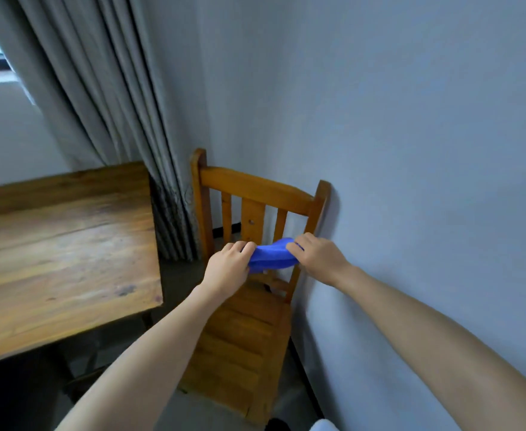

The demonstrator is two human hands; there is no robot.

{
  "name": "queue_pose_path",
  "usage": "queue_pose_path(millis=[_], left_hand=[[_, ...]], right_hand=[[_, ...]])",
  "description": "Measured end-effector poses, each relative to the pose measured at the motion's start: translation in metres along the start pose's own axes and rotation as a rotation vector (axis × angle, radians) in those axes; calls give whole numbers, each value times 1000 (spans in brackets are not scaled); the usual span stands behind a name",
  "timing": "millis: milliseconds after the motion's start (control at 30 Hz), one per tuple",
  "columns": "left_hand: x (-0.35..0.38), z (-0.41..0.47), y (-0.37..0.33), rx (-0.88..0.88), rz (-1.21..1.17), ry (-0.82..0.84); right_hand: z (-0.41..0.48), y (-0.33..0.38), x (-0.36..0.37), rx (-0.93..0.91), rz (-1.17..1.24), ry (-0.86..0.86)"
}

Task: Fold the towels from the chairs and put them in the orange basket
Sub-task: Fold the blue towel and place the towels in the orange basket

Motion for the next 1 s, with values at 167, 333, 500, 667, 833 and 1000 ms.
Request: queue_pose_path(millis=[167,333,500,667,833,1000], left_hand=[[-90,29,-8,68,56,-116],[-166,40,-16,120,146,-243],[-214,34,-18,138,229,-327],[-235,13,-1,67,280,-350],[-254,-19,27,-62,338,-351],[-272,-80,64,-262,413,-380]], right_hand=[[46,-32,-62,-45,-94,-142],[86,-49,-121,-107,-120,-251],[116,-51,-158,-164,-119,-303],[143,-33,-165,-247,-85,-355],[184,-2,-155,-331,6,-419],[233,59,-140,-448,139,-514]])
Point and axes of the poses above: each hand's wrist, its own z-axis towards the middle knuckle, its own x-axis out of the palm, y = z × x, the point moved 4 cm from there along z, towards the middle knuckle, and after that the axes turned 7 degrees about x, right-handed, at the moved point
